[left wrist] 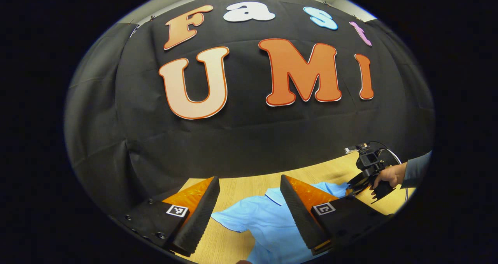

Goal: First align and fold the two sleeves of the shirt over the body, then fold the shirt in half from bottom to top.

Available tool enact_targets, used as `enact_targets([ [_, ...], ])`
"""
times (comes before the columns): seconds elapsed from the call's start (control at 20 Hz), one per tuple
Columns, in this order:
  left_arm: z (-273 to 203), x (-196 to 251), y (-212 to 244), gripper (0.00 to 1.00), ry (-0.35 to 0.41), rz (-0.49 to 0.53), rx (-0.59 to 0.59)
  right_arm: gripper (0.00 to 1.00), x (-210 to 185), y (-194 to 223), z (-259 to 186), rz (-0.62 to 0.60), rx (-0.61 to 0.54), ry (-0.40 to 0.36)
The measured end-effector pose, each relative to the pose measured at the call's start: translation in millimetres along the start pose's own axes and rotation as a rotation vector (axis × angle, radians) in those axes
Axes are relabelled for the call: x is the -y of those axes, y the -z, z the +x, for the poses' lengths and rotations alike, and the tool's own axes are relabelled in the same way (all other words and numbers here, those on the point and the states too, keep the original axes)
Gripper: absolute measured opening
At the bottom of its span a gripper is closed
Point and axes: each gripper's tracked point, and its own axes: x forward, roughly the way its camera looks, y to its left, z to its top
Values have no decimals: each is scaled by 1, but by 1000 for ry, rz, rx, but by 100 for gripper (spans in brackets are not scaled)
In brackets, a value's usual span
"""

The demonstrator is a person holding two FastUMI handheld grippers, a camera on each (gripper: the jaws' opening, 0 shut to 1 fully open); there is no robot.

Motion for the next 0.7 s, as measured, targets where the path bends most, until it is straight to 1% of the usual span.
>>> enact_targets([
  [0.1, -3, -3, 1, 100, -4, -6, -1, 35, 1, -2, 2, 18, 6, 2],
  [0.15, -3, -5, 0, 100, -6, -10, 0, 28, 1, -2, 2, 28, 7, -2],
  [0.2, -5, -6, 0, 100, -9, -12, 2, 14, 0, -3, -1, 37, 3, -10],
  [0.3, -9, -11, -1, 100, -13, -14, 7, 6, -4, -2, -2, 83, -12, -42],
  [0.35, -11, -13, -2, 100, -16, -14, 10, 5, -10, -5, -4, 120, -5, -67],
  [0.45, -14, -19, -1, 100, -21, -17, 12, 5, -22, -15, -15, 144, 31, -121],
  [0.55, -15, -26, -1, 100, -31, -19, 15, 4, -34, -26, -28, 138, 79, -159],
  [0.7, -16, -39, 0, 100, -50, -20, 20, 4, -56, -33, -45, 118, 115, -213],
])
